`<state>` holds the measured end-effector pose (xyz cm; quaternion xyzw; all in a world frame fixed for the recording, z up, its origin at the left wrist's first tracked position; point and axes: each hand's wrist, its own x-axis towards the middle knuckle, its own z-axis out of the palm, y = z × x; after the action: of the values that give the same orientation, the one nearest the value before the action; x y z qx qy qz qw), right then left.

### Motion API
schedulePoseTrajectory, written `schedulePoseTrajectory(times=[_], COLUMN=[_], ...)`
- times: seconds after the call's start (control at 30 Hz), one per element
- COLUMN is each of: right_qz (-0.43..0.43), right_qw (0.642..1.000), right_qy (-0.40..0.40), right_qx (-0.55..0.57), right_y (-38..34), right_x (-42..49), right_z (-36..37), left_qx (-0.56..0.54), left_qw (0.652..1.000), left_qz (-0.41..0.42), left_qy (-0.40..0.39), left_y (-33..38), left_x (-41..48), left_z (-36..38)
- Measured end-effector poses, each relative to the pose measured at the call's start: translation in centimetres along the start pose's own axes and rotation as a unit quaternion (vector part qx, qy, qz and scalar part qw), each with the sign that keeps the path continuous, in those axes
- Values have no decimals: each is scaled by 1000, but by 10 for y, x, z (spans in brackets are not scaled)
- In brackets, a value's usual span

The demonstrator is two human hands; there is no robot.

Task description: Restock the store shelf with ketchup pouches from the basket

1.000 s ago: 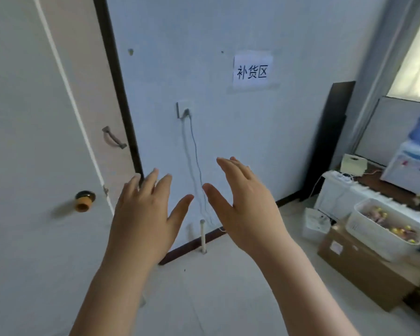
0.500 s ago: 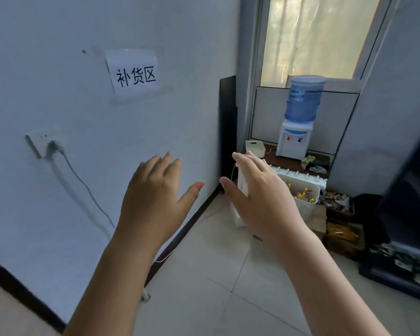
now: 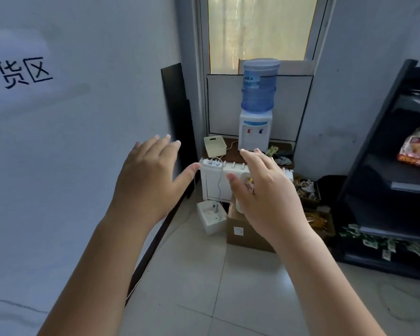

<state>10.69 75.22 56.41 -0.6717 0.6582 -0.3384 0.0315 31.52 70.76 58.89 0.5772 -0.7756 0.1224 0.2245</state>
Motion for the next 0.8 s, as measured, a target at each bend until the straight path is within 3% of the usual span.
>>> schedulePoseTrajectory(times=[0.3, 0.57, 0.8], right_qz=[-29, 56, 114], right_qw=[999, 995, 988], right_qy=[7, 16, 16], right_qx=[-41, -76, -107], right_y=[18, 68, 138], right_x=[48, 173, 271], right_z=[28, 111, 145], left_qx=[-30, -125, -139], left_qw=[999, 986, 974], left_qz=[32, 92, 151], left_qy=[-22, -54, -99], left_y=[-5, -21, 0], left_x=[41, 196, 318], left_z=[50, 171, 263])
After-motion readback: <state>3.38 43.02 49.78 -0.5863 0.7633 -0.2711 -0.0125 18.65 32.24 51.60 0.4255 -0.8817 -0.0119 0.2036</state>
